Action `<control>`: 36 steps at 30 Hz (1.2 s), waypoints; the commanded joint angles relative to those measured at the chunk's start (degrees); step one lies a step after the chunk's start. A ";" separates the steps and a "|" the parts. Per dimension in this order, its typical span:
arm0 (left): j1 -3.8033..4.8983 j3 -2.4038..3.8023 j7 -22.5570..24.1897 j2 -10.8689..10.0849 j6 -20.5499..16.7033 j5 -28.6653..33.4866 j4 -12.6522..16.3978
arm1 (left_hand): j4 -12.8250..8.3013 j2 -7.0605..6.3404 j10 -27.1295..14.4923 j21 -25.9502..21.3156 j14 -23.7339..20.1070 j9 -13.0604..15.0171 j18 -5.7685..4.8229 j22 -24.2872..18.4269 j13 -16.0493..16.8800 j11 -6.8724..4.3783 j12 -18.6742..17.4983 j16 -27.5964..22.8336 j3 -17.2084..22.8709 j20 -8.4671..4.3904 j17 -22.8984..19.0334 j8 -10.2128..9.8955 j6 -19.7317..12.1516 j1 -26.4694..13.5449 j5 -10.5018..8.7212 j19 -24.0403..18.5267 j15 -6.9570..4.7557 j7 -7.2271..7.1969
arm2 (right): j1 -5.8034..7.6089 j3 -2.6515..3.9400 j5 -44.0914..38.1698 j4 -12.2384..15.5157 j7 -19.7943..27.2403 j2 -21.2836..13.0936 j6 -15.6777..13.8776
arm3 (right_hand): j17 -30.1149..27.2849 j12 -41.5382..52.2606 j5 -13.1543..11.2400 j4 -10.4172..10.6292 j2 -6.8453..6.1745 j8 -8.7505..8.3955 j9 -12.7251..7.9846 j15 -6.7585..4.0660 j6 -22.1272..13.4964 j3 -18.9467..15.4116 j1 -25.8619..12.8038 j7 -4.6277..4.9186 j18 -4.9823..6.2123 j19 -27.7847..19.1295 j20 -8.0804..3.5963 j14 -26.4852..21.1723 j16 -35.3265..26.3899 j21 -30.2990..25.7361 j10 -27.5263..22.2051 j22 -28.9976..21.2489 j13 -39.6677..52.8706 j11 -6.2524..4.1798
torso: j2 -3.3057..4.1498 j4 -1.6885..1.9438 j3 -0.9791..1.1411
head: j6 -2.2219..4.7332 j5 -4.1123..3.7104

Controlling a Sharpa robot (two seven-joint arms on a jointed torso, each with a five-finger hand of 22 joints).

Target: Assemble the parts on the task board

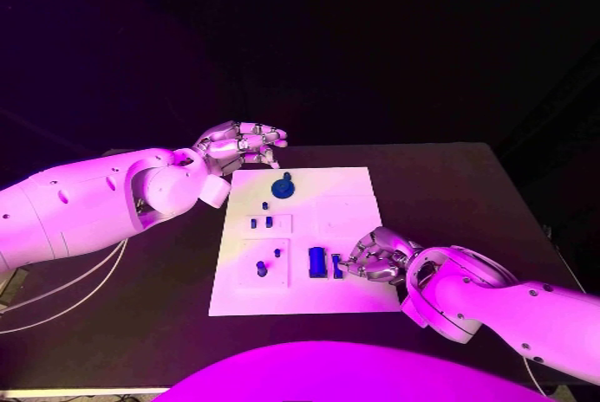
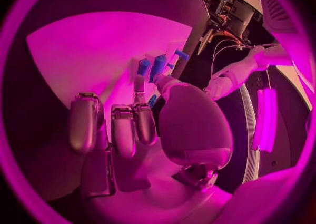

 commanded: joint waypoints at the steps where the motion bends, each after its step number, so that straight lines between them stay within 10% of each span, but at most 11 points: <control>1: 0.03 0.03 0.21 0.08 0.93 -0.09 0.05 | 0.17 0.74 -0.42 -0.37 -0.43 -0.07 0.28 -0.07 -0.08 0.14 0.21 0.05 -0.01 0.06 -0.07 0.23 -0.28 0.02 0.18 0.35 0.05 0.47 | -0.29 -0.02 -0.97 0.44 1.97 -0.14 3.39 | 11.62 -0.06 -0.17 -0.22 -0.38 -0.22 0.07 -0.15 -0.35 -0.16 0.63 0.04 -0.52 1.64 -0.26 5.37 0.18 0.03 1.95 11.10 9.81 -0.22 | -0.04 -0.01 0.01 | 0.00 -0.15; 36: 0.03 0.03 0.06 -0.06 1.02 -0.09 0.19 | 0.17 0.74 -0.42 -0.37 -0.43 -0.07 0.28 -0.07 -0.08 0.14 0.21 0.05 -0.01 0.06 -0.07 0.23 -0.28 0.02 0.18 0.35 0.05 0.47 | -0.91 -0.01 -3.18 -4.50 0.53 2.85 2.67 | 11.77 0.19 -0.12 -1.01 -0.13 0.15 0.35 -0.31 0.07 0.47 2.56 -0.23 -0.57 1.72 -0.37 5.40 0.24 0.36 2.12 11.18 10.04 -0.44 | 0.04 0.09 0.02 | 0.00 -0.06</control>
